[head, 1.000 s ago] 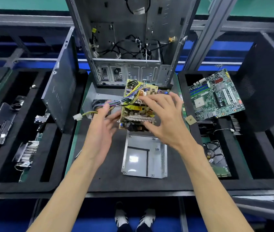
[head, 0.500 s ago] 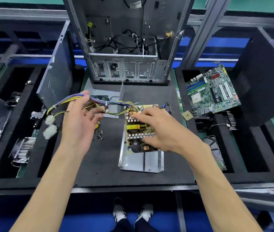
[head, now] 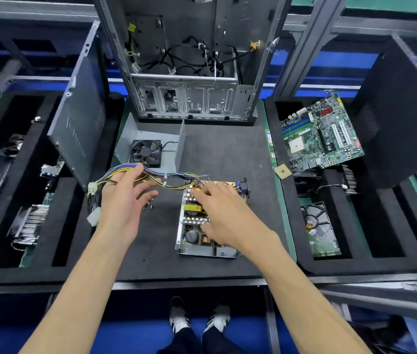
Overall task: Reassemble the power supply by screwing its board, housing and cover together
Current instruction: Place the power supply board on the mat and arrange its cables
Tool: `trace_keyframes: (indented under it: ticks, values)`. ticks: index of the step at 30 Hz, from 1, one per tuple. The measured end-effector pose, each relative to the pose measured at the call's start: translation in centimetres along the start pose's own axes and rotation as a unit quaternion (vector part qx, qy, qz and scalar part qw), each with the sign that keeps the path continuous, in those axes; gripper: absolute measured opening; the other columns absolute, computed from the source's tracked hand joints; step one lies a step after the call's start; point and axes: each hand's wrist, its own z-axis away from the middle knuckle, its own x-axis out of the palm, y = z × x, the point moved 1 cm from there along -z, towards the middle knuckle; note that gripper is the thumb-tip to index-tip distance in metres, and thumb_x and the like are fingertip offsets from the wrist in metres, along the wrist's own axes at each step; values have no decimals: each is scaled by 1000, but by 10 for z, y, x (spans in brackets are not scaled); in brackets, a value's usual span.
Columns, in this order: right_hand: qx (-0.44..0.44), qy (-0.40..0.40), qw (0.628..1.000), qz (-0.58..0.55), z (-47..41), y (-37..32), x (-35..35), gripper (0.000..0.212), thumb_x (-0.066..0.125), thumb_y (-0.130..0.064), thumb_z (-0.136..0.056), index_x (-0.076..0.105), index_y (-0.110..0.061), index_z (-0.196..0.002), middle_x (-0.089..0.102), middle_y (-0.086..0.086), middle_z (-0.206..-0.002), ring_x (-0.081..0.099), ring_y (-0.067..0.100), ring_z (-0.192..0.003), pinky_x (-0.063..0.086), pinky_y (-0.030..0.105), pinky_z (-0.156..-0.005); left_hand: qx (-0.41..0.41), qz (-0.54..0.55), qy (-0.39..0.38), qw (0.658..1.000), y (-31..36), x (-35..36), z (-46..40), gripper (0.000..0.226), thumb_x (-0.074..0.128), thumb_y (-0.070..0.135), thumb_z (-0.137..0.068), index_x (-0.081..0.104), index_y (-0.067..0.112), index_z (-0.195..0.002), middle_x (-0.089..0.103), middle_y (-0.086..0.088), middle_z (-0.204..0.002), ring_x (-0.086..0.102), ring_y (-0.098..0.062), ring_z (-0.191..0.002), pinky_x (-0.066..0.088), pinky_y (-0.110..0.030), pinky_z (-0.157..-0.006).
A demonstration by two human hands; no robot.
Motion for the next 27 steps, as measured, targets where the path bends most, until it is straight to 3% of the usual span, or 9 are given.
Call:
trace_keyframes:
  ticks: [4,7,11,14,17,20,22,25,27]
  values:
    - [1,-23,1000,-4,-3,2,11,56,67,-15,-87,48,-13,-139,49,8,-131,43,29,-122,30,35,-108,-13,-21,-3,1000,-6,-2,0,6,63,14,-97,63,10,-93,71,-8,-92,72,-22,-81,59,-30,-63]
    - [8,-31,999,-14,-3,3,22,56,65,-11,-87,47,-13,-140,49,7,-132,43,29,-124,28,34,-108,-34,-56,-11,998,-11,-5,-1,11,57,13,-99,64,5,-102,72,-9,-99,74,-25,-95,61,-36,-70]
    - [20,-32,999,-36,-1,8,39,61,64,-7,-85,46,-12,-143,49,6,-133,42,29,-127,27,32,-109,-93,-210,-47,972,-13,-7,-4,26,59,26,-100,62,7,-118,65,-10,-112,72,-26,-102,62,-44,-77]
    - [20,-26,997,-65,-1,16,45,64,66,-10,-85,45,-11,-146,50,7,-136,41,28,-130,27,32,-113,-105,-387,-91,912,-11,-10,-5,19,60,37,-99,64,18,-104,67,-9,-112,74,-20,-91,63,-38,-69]
    - [8,-18,994,-104,0,21,48,66,69,-11,-87,44,-10,-149,53,7,-137,43,27,-130,31,32,-112,-49,-534,-90,840,-5,-12,-6,27,59,43,-96,69,18,-93,72,-2,-102,74,-20,-82,63,-43,-75]
    - [2,-5,984,-177,6,24,42,65,70,-20,-93,44,-12,-152,51,5,-146,43,22,-136,33,30,-114,9,-716,-55,696,10,-7,-3,52,54,63,-91,61,12,-80,69,-8,-83,67,-30,-74,57,-40,-76]
    - [0,51,975,-215,12,28,31,51,68,-25,-96,55,-17,-145,58,-1,-141,52,14,-129,38,27,-108,23,-789,-47,613,21,-3,5,63,49,74,-87,58,12,-75,68,-5,-76,66,-29,-75,55,-37,-77]
    - [10,225,931,-288,22,39,10,24,67,-18,-97,72,-18,-120,70,-7,-106,62,1,-93,47,17,-86,44,-819,-84,566,39,10,19,66,46,76,-85,69,17,-66,69,5,-54,70,-20,-67,58,-33,-77]
    - [57,333,884,-323,26,48,4,19,64,-12,-97,73,-17,-113,68,-11,-98,61,0,-88,45,12,-81,119,-807,-129,563,41,25,31,57,53,74,-82,67,24,-60,67,8,-56,67,-19,-67,55,-31,-70]
